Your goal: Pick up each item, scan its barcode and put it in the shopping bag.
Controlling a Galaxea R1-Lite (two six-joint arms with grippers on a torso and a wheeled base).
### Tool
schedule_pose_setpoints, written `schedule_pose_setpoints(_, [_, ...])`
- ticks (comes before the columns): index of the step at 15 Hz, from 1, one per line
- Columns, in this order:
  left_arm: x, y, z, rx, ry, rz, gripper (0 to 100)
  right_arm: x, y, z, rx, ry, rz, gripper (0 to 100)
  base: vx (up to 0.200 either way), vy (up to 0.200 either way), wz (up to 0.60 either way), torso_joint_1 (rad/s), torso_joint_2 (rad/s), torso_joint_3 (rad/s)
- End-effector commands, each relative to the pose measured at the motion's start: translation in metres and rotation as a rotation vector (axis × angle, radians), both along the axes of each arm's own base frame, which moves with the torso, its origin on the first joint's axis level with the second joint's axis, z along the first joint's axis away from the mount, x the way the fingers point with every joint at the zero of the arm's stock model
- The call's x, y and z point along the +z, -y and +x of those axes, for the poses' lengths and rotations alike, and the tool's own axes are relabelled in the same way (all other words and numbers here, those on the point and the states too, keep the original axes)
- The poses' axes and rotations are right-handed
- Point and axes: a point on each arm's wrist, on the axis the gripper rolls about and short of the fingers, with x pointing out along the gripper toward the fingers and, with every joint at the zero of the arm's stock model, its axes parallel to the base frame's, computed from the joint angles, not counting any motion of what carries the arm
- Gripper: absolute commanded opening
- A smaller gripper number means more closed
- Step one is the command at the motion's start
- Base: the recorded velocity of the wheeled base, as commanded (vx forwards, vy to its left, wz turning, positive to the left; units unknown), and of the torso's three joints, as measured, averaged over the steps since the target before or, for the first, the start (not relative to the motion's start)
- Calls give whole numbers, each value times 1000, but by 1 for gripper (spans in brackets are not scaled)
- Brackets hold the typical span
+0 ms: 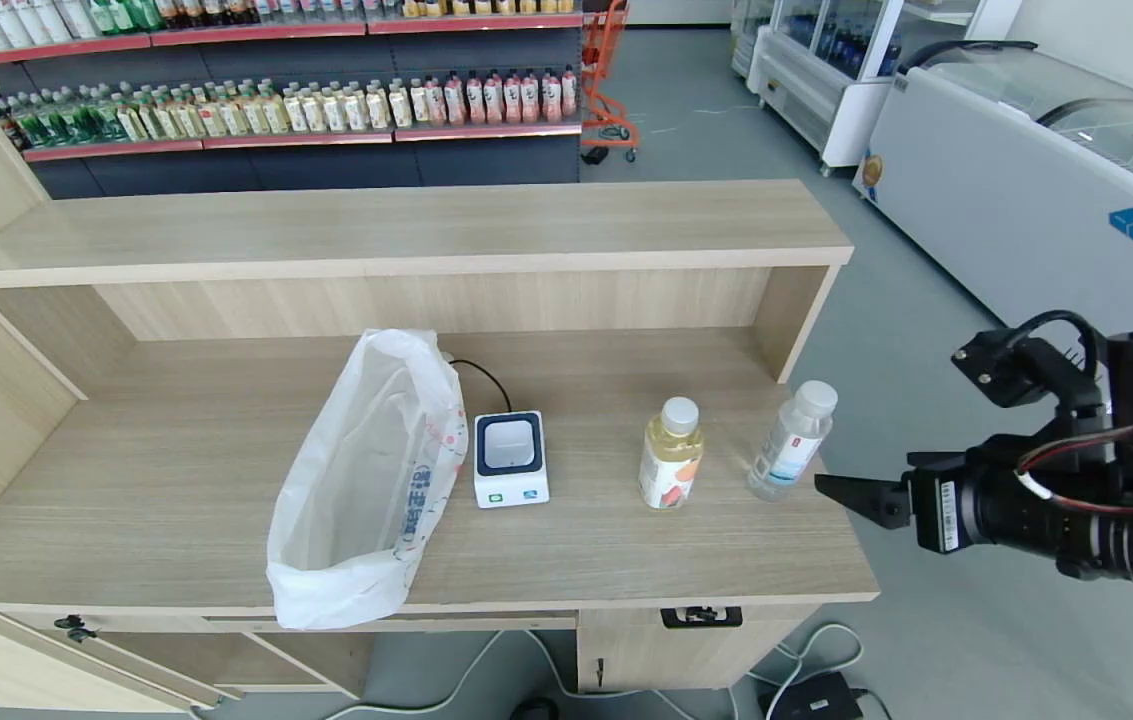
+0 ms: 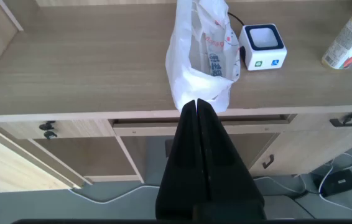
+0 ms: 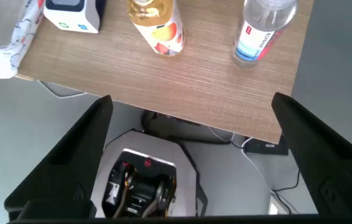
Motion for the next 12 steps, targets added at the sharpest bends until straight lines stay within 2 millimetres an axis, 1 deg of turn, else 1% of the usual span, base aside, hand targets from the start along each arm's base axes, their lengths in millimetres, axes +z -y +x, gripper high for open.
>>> schedule_pose_setpoints(1, [0,0,0,0,0,0,0,-51,-30,41,-51,-85,-89,100,0,0,0,0,0,0])
schedule_pose_setpoints(3, [0,0,0,0,-2,0,0,-71,-41,55,-61,-78,-105,100,0,0,0,0,0,0])
schedule_pose_setpoints(5, [0,0,0,0,-2,0,0,-82,-46,62,-102,-68,-138,100,0,0,0,0,0,0])
schedule_pose_setpoints(6, [0,0,0,0,0,0,0,-90,-56,70,-114,-50,-144,100,0,0,0,0,0,0])
schedule_pose_setpoints(7, [0,0,0,0,0,0,0,-93,-60,71,-107,-48,-143,100,0,0,0,0,0,0])
schedule_pose_setpoints(8, [0,0,0,0,0,0,0,-101,-69,77,-93,-28,-127,100,0,0,0,0,0,0])
schedule_pose_setpoints(9, [0,0,0,0,-2,0,0,-104,-74,83,-91,-2,-109,100,0,0,0,0,0,0])
schedule_pose_setpoints(12, [0,0,0,0,0,0,0,-111,-84,96,-94,53,-70,100,0,0,0,0,0,0])
